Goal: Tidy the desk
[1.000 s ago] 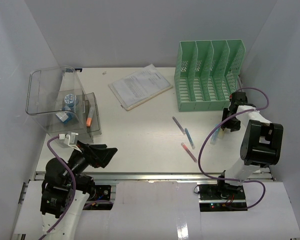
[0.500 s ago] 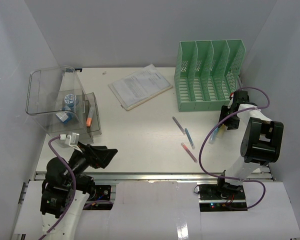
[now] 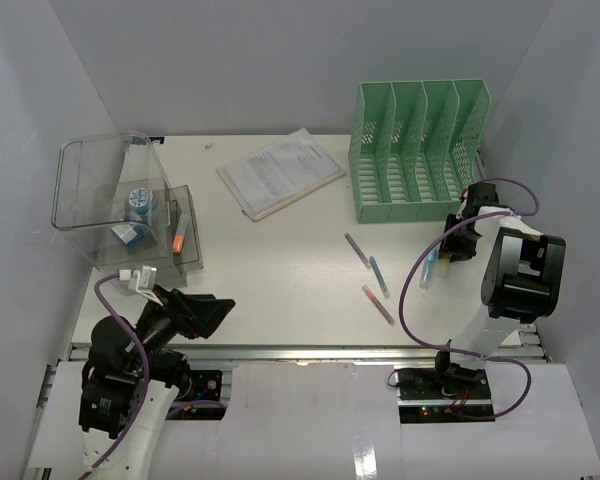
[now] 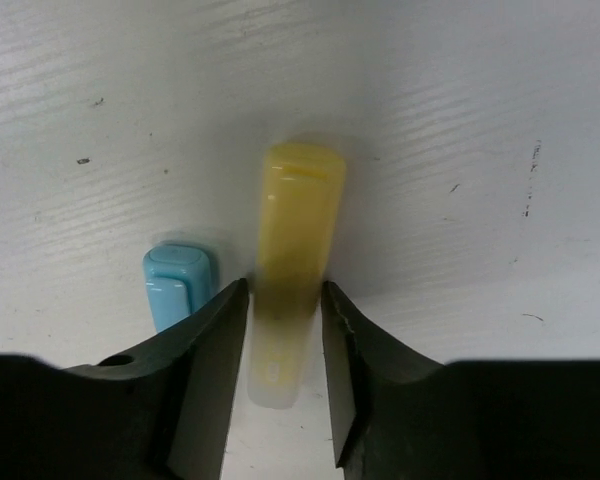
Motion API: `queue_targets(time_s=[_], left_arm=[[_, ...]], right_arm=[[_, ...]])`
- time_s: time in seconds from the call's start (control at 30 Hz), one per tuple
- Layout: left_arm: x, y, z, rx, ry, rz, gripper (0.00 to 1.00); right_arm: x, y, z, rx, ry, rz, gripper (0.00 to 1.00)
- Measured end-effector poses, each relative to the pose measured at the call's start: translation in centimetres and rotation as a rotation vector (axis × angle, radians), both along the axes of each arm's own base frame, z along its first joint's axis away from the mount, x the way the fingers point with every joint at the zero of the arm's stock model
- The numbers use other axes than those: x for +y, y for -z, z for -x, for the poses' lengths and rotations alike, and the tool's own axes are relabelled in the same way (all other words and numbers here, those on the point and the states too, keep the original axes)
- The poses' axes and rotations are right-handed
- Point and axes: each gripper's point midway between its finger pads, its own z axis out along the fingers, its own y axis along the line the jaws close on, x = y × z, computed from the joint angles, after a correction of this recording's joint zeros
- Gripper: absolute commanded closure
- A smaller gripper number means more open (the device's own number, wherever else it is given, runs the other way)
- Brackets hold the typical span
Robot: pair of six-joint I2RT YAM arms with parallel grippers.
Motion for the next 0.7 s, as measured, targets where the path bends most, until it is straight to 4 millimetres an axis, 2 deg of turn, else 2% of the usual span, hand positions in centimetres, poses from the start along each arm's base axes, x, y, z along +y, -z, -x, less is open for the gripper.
queue_targets(time_s=[0.13, 0.3, 0.37, 0.43, 0.5, 0.6, 0.7], left_arm=[[-0.7, -0.2, 0.2, 0.026, 0.038, 0.057, 0.02], [-2.3, 2.1, -0.2, 0.147, 0.116, 0.125, 0.07], [-2.8, 2.9, -0.6, 0.204, 0.144, 0.136, 0.07], [-3.3, 3.1, -0.9, 0.237, 0.166, 0.149, 0.07], [-3.7, 2.8, -1.4, 0.232, 0.189, 0.164, 0.07], [-4.2, 2.4, -1.9, 0.209, 0.223, 0.197, 0.07], [-4.6, 2.0, -2.7, 0.202, 0.241, 0.218, 0.08]], right_arm=[[-0.1, 0.0, -0.1, -0.002, 0.002, 0.002, 0.78], [0.2, -0.3, 0.0, -0.030, -0.006, -0.008, 0.92], [0.7, -1.0, 0.6, -0.058, -0.026, -0.029, 0.92], [1.8, -2.7, 0.8, -0.120, -0.077, -0.068, 0.92], [3.4, -5.5, 0.6, -0.218, -0.174, -0.128, 0.92], [7.0, -10.0, 0.8, -0.390, -0.422, -0.233, 0.92], [11.0, -12.9, 2.5, -0.498, -0.692, -0.326, 0.92]])
